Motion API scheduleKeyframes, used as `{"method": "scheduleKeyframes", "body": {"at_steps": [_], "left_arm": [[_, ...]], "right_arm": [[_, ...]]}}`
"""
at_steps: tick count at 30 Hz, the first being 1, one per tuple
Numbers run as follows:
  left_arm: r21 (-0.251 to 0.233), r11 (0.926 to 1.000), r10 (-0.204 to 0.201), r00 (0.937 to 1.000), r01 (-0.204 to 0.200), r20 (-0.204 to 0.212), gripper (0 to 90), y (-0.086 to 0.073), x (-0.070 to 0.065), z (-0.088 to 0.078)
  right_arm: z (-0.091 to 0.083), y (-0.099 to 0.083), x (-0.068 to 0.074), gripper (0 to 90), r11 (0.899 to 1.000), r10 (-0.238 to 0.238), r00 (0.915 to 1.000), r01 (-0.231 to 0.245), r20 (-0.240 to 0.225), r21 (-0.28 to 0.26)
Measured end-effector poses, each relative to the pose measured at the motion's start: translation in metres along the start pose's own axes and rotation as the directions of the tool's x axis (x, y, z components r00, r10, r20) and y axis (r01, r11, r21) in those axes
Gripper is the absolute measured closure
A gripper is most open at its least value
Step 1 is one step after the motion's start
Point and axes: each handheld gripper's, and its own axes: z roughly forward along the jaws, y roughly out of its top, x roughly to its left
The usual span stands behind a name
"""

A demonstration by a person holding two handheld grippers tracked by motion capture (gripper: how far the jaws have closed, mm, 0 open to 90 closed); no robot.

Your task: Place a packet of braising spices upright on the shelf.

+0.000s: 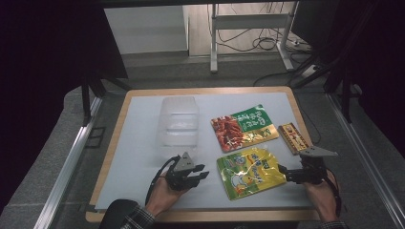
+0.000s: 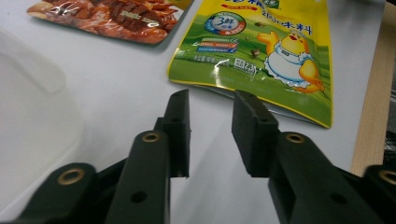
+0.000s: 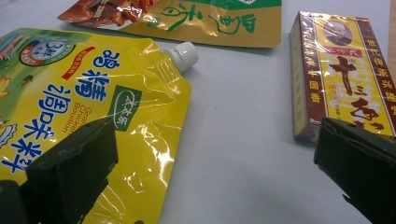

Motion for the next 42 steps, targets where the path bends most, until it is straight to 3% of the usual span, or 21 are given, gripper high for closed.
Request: {"method": "scheduleKeyframes", "body": {"at_steps": [11,25,36,40,41,42], "left_arm": [[0.006,0.9991,0.042,0.9982,-0.043,0.042,89.8,0.009,-0.009,0.024],[0.002,0.9942,0.107,0.9897,-0.107,0.096,90.0,0.019,-0.023,0.055],[0.057,0.9924,0.105,0.9918,-0.11,0.072,90.0,0.017,-0.03,0.071],[0.092,0.9867,0.129,0.9899,-0.134,0.059,90.0,0.016,-0.031,0.071],[0.083,0.9906,0.103,0.9924,-0.108,0.068,90.0,0.014,-0.03,0.071],[0.091,0.9895,0.106,0.9918,-0.112,0.071,90.0,0.014,-0.029,0.071]], "right_arm": [[0.0,0.0,0.001,0.0,1.0,-0.003,1.0,0.003,-0.005,0.005],[0.002,0.001,0.001,0.0,1.0,-0.006,0.9998,0.006,-0.017,0.005],[0.001,0.001,0.002,0.0,1.0,-0.008,0.9997,0.008,-0.025,0.002],[0.0,0.002,0.002,0.0,1.0,-0.004,0.9995,0.004,-0.031,-0.004],[-0.001,0.002,0.003,0.0,1.0,-0.003,0.9993,0.003,-0.037,-0.003],[-0.001,0.002,0.003,0.2,1.0,-0.001,0.999,0.001,-0.044,-0.001]]}}
